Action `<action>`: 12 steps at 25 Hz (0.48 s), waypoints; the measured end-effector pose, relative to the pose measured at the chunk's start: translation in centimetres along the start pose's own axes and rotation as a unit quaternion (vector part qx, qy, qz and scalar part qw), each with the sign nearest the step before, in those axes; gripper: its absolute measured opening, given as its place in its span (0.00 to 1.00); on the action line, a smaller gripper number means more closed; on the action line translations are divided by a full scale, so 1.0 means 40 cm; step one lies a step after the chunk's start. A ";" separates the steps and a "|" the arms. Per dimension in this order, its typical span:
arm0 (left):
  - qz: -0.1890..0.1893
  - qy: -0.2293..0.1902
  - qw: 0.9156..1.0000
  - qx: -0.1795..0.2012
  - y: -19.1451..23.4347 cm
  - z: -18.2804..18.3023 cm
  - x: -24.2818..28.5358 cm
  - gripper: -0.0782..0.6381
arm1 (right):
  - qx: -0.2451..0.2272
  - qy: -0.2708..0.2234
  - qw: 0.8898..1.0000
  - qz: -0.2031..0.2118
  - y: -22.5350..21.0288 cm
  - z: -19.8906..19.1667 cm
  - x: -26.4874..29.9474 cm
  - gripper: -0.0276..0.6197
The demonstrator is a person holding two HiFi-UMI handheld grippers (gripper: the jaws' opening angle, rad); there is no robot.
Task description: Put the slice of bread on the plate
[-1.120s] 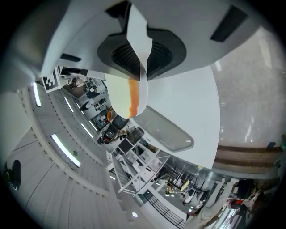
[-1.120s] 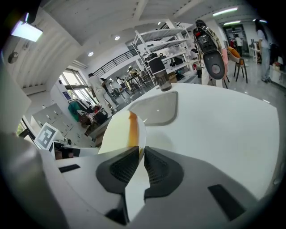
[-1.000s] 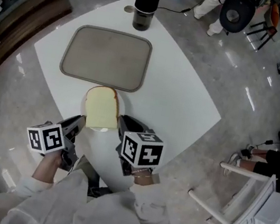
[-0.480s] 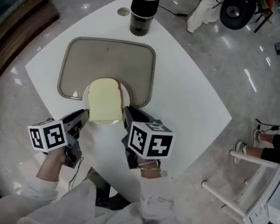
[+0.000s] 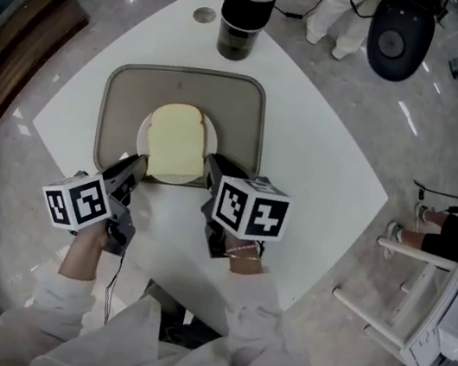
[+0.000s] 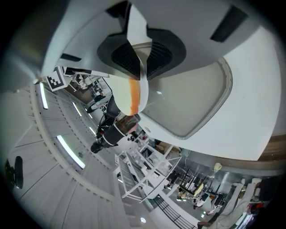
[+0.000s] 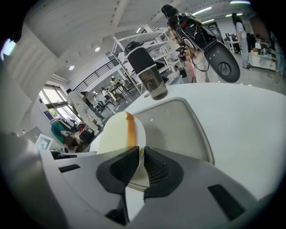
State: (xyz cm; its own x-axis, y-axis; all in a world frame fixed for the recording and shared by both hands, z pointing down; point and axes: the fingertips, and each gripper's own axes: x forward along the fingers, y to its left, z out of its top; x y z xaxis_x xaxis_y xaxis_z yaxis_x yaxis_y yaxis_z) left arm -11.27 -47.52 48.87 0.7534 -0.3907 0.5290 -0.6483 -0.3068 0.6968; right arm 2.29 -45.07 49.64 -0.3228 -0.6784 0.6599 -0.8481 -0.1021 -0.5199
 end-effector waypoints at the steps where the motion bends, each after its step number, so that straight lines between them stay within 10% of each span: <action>1: -0.001 -0.001 1.000 -0.001 0.006 0.013 0.007 0.18 | 0.003 0.000 1.000 0.000 0.000 0.008 0.011 0.11; 12: 0.004 0.015 1.000 0.015 0.047 0.088 0.084 0.18 | 0.018 0.008 1.000 -0.012 -0.030 0.053 0.090 0.11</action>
State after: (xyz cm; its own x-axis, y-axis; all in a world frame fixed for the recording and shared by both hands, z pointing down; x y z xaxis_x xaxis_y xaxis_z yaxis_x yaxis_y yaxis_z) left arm -10.33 -52.47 50.26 0.7514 -0.3668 0.5485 -0.6564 -0.3300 0.6785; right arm 3.05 -48.93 51.48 -0.3095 -0.6641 0.6806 -0.8397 -0.1451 -0.5233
